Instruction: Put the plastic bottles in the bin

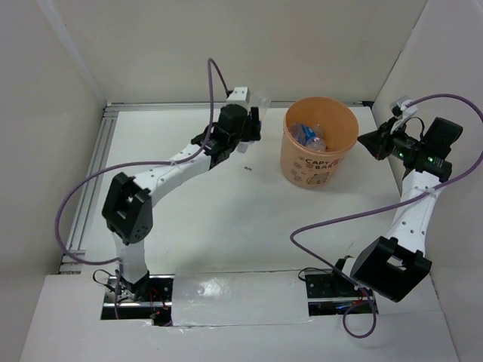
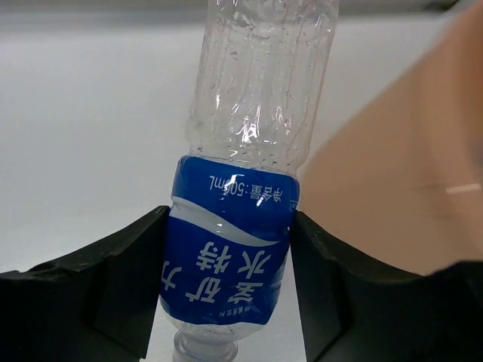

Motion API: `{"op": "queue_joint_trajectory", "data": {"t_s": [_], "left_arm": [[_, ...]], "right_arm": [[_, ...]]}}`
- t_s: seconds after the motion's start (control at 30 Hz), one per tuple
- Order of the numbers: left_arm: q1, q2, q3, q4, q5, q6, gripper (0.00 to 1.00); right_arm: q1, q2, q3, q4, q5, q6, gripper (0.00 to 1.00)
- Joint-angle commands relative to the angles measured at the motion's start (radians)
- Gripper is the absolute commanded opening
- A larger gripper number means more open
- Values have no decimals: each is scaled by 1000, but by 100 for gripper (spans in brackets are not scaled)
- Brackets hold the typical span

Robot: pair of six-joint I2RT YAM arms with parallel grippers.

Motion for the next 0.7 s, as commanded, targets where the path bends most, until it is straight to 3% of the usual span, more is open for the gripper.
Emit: {"op": "queue_joint_trajectory", "data": {"t_s": [0.0, 0.27, 0.5, 0.67], "left_arm": [[-76, -138, 74, 232, 45, 61, 0], [-142, -98, 176, 381, 194, -5, 0], [-162, 141, 447, 499, 260, -160, 6], [-162, 307, 625, 490, 260, -232, 11]], "right_arm": [[-6, -9, -37, -37, -15, -40, 12], [-6, -37, -89, -129, 5, -145, 9], [-16, -68, -119, -138, 5, -145, 9], [-16, -77, -142, -158, -5, -154, 9]]}}
